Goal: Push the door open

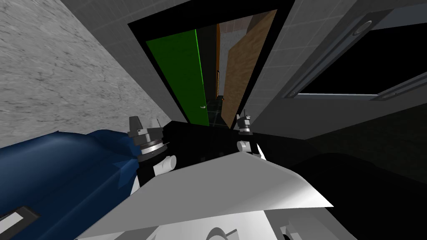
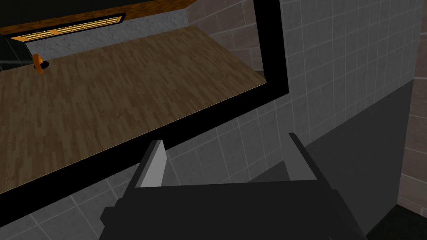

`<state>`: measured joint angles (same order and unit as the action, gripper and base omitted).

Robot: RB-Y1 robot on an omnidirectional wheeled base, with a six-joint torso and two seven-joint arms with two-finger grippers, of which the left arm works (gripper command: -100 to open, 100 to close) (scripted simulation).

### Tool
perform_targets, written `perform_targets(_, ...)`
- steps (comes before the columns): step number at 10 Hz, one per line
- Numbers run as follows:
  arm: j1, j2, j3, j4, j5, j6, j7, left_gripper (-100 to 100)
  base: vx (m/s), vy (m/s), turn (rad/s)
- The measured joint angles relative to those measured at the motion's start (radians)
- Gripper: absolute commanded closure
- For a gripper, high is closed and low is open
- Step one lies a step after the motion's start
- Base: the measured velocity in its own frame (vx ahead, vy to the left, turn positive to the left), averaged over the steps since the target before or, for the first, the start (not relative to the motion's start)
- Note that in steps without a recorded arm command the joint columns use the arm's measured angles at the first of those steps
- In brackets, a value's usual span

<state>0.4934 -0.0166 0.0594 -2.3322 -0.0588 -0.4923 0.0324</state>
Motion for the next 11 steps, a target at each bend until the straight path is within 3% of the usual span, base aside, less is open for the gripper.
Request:
perform_targets(4,-0.026,0.017,-0.017,0.065,-0.004,-0.008,0.004,-100,0.136,0.002,-0.004)
perform_targets(11,-0.09,0.049,-0.046,0.232,-0.007,-0.04,0.018,-100,0.121,0.006,-0.006)
